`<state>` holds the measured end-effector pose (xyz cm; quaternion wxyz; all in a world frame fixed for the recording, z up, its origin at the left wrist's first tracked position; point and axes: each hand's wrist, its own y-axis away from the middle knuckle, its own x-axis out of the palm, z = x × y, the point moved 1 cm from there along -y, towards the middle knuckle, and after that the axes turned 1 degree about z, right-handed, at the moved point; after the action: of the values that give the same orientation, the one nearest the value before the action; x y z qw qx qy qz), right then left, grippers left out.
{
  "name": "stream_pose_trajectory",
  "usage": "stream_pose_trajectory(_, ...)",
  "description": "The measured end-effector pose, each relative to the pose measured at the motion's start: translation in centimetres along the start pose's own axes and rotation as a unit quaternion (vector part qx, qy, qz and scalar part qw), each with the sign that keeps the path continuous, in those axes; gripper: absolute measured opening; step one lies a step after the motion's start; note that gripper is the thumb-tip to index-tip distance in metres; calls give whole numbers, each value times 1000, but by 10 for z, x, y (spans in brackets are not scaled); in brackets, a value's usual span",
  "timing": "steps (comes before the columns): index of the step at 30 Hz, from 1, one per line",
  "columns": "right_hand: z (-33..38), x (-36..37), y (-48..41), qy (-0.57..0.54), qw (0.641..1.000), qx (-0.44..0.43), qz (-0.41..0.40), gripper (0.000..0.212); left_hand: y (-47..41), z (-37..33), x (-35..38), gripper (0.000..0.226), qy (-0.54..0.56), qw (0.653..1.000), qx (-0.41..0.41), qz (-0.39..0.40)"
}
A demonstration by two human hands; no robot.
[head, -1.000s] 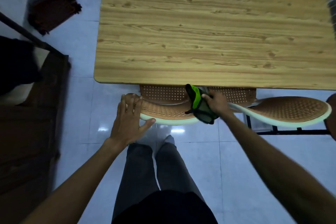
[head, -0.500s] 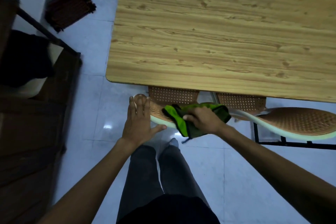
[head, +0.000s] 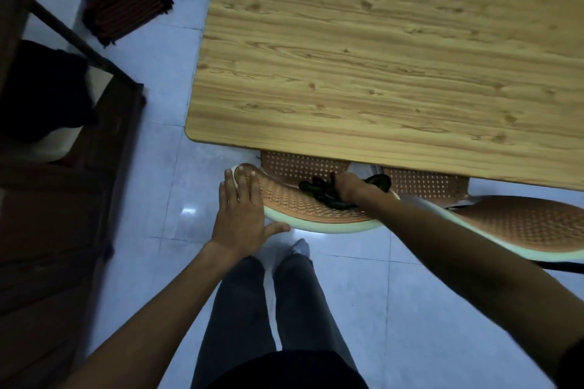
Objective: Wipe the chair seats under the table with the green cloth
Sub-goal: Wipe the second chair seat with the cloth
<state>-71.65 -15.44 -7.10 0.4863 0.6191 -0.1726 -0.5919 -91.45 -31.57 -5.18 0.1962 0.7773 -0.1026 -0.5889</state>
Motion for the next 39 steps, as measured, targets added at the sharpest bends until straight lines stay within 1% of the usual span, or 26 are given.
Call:
stream_pose_trajectory(2,-17,-4,24,24,1000,-12,1,26,0,-1,-2,134,-4,1000,6,4)
stream_pose_trajectory(3,-22,-2,35,35,999,-37,-14,25,0,-2,-4,134,-7,1000,8,5)
stream_pose_trajectory(5,-23,11,57,28,992,-96,-79,31,2,-5,-8,133,-7,1000,6,4)
stream_pose_trajectory(6,-18,17,69,1,986,-119,-114,35,2,-6,-10,132,0,1000,2,3)
stream_pose_trajectory(8,5,24,84,-68,971,-157,-167,31,2,-7,-12,132,22,1000,-2,15)
stream_pose_trajectory(10,41,21,81,-123,959,-180,-182,23,1,-5,-13,129,36,999,0,27)
stream_pose_trajectory(12,76,16,54,-150,955,-180,-180,22,0,-4,-13,122,35,999,8,26)
stream_pose_trajectory(14,99,11,14,-177,961,-148,-154,23,0,-2,-14,119,20,1000,10,20)
stream_pose_trajectory(15,103,9,-7,-171,969,-123,-128,23,1,-2,-15,120,14,1000,5,24)
stream_pose_trajectory(17,97,13,-41,-140,986,-70,-59,27,2,-1,-13,120,9,1000,-1,27)
stream_pose_trajectory(18,85,18,-53,-132,989,-47,-45,30,2,-1,-11,120,4,1000,-1,23)
stream_pose_trajectory(20,44,29,-64,-137,990,8,-43,37,-1,-2,-12,120,0,1000,2,19)
stream_pose_trajectory(23,-20,34,-68,-119,989,72,-42,48,-2,-4,-15,118,10,999,-2,45)
stream_pose_trajectory(26,-52,19,-45,-83,992,91,-25,39,0,-3,-15,118,7,999,-6,44)
stream_pose_trajectory(27,-55,15,-31,-48,995,85,-31,37,1,-3,-15,119,6,999,-7,45)
stream_pose_trajectory(29,-53,13,4,-4,995,66,-73,31,1,-2,-15,120,5,999,-5,41)
stream_pose_trajectory(31,-42,20,36,1,988,42,-152,29,0,-3,-16,121,0,999,-1,35)
stream_pose_trajectory(33,-17,40,67,-33,967,-3,-252,30,0,-4,-18,121,4,999,-5,41)
stream_pose_trajectory(35,18,68,92,-55,937,-41,-343,39,-1,-3,-19,118,12,997,-11,71)
stream_pose_trajectory(37,48,90,107,-83,916,-52,-389,49,-1,-2,-21,116,17,994,-6,109)
stream_pose_trajectory(39,66,105,112,-109,906,-70,-404,51,-2,1,-27,115,28,988,-1,153)
